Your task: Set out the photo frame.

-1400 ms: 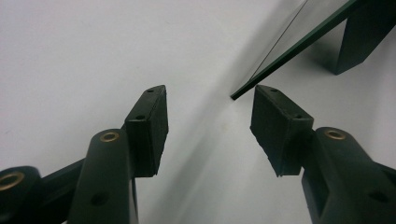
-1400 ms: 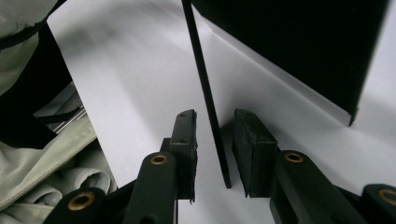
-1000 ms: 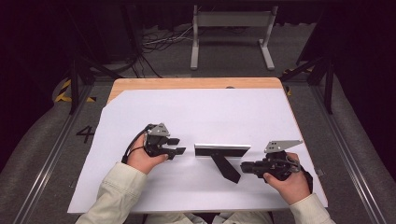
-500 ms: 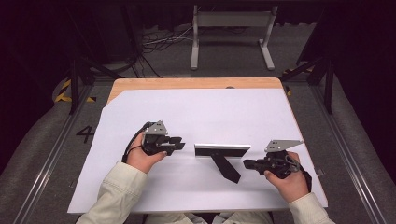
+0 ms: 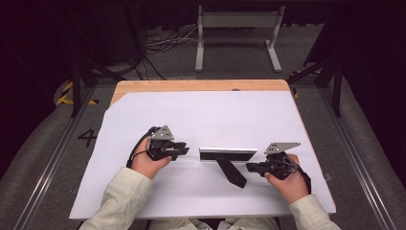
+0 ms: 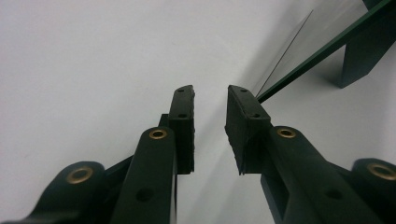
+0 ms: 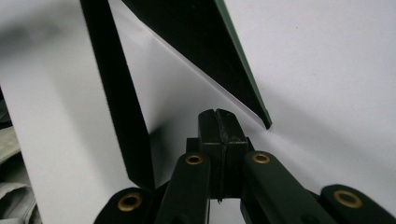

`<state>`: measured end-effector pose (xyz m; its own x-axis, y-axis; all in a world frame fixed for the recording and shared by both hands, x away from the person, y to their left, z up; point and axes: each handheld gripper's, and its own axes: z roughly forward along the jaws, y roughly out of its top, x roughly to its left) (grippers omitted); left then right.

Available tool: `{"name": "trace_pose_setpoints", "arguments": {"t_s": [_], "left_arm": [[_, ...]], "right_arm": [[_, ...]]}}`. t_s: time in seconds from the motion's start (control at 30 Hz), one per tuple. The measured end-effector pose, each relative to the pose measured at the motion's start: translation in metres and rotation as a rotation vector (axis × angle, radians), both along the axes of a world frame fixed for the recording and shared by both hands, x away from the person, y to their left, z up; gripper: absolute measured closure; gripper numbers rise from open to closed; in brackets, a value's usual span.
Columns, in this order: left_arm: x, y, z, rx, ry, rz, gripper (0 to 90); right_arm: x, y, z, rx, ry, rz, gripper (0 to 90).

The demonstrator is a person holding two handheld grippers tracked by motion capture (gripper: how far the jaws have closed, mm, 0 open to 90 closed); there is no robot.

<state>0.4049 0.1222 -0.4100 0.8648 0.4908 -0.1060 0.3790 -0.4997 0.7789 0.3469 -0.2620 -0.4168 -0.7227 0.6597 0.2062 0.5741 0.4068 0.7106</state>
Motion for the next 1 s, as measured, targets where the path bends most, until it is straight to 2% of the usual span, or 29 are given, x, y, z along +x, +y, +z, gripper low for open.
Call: {"name": "trace_pose_setpoints", "arguments": {"t_s": [0.23,0.33,0.5,0.73,1.0], "left_arm": [[-0.001,0.000,-0.003,0.001,0.008,0.010,76.6],[-0.002,0.000,-0.002,0.009,0.009,0.003,81.5],[-0.003,0.000,-0.003,0.006,0.010,0.005,86.5],[-0.004,0.002,-0.003,0.016,0.009,0.007,88.0],[-0.005,0.003,-0.005,0.023,0.017,0.009,88.3]], "right_arm": [[0.006,0.001,-0.006,-0.012,0.023,-0.017,89.9],[0.008,0.003,-0.008,-0.017,0.031,-0.021,89.8],[0.012,0.003,-0.009,-0.018,0.028,-0.043,89.9],[0.017,0.003,-0.008,-0.021,0.027,-0.064,89.9],[0.028,-0.002,-0.008,0.019,0.036,-0.109,89.9]]}}
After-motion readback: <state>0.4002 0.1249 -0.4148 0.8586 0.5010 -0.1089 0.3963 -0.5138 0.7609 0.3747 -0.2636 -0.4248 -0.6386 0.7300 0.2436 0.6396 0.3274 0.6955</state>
